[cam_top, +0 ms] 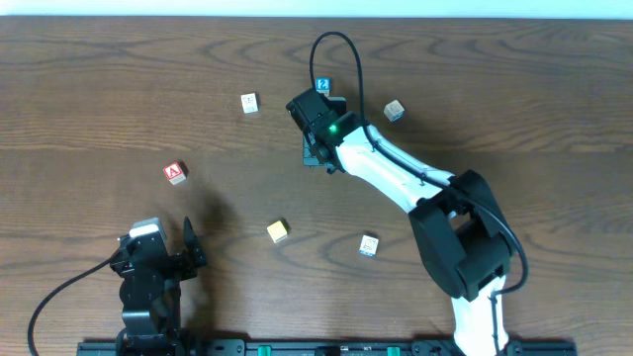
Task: Spell out Ai2
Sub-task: 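Carry the I block left and place it at table center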
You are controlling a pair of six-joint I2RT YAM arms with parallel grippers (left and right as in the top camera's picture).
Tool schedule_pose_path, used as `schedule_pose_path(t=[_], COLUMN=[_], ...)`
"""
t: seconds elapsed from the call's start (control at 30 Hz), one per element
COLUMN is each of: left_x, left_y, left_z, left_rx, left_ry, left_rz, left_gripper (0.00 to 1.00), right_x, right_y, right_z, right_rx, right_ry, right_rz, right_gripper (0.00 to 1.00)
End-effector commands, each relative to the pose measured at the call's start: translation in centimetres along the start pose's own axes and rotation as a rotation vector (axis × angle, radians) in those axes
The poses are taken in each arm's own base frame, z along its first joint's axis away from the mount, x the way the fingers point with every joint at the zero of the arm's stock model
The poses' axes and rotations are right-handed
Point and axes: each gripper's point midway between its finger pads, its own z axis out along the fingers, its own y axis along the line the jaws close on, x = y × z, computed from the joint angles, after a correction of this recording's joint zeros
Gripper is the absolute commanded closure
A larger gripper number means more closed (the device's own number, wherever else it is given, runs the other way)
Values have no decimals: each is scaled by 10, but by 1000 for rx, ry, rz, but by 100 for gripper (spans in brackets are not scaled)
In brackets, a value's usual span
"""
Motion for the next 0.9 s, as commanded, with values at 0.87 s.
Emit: schedule_pose_path(t=[0.87], left_x=[8], left_y=[4], left_z=[3], left_rx=[-22], left_ry=[15], left_rz=[-5], left_gripper=[5], right_x=[18], right_y=[10], right_z=[11], right_rx=[20], right_ry=[9], right_rz=[-13], right_gripper=[99])
